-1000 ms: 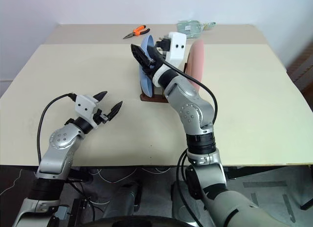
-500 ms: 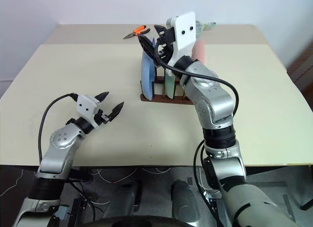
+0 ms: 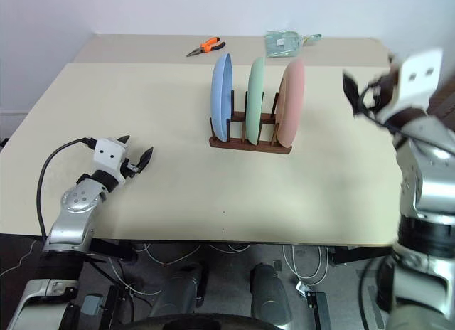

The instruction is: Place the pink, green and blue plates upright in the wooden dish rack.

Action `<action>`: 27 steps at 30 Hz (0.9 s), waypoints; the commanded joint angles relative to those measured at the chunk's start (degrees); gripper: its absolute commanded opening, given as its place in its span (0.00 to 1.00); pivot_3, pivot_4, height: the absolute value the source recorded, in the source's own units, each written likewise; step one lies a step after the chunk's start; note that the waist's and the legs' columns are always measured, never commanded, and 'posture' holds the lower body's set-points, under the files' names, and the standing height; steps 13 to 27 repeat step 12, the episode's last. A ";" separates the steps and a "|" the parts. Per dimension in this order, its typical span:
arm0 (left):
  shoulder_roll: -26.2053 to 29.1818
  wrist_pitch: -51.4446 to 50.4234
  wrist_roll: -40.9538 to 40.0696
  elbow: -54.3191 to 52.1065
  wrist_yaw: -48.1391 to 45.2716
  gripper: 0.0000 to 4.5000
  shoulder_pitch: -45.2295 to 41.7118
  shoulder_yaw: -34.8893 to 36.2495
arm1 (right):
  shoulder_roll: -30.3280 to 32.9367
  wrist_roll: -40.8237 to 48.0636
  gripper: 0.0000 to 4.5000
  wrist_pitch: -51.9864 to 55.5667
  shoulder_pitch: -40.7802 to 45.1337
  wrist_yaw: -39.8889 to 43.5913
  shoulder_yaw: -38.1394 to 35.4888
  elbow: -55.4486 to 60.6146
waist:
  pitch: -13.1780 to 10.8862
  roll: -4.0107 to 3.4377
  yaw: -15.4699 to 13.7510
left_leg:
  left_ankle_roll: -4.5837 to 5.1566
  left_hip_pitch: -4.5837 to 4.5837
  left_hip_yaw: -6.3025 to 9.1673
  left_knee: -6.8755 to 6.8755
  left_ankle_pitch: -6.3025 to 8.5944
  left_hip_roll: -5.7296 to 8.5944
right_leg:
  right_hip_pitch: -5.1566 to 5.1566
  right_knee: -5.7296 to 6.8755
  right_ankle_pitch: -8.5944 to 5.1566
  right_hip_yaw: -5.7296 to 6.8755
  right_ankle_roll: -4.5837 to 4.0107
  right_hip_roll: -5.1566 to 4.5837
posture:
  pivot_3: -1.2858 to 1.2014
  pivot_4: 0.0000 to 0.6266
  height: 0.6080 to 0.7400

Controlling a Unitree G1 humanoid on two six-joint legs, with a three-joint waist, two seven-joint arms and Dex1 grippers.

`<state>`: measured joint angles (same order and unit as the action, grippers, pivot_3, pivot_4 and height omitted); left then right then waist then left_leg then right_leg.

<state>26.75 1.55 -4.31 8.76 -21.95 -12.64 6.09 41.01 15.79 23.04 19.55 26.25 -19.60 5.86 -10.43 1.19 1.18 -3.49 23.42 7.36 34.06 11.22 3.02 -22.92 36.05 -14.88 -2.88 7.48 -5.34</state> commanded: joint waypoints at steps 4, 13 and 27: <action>0.63 0.71 -1.64 -3.06 -2.85 0.79 1.52 1.06 | 0.06 0.03 0.99 -4.17 -7.90 7.00 2.77 0.54 | -0.05 -0.12 0.05 | 0.00 -0.02 -0.08 0.10 0.00 0.01 | 0.01 0.02 0.01 -0.08 0.01 -0.01 | 0.52 0.24 1.00; 0.25 -0.87 -1.31 -6.23 -3.15 0.79 3.40 0.58 | -2.23 -1.26 0.99 -6.31 -7.62 7.99 4.89 -3.16 | -0.04 -0.09 -0.34 | 0.00 -0.03 -0.05 0.12 0.00 0.01 | 0.11 -0.03 0.00 -0.04 0.01 -0.02 | 0.52 0.24 1.00; 0.25 -0.87 -1.31 -6.23 -3.15 0.79 3.40 0.58 | -2.23 -1.26 0.99 -6.31 -7.62 7.99 4.89 -3.16 | -0.04 -0.09 -0.34 | 0.00 -0.03 -0.05 0.12 0.00 0.01 | 0.11 -0.03 0.00 -0.04 0.01 -0.02 | 0.52 0.24 1.00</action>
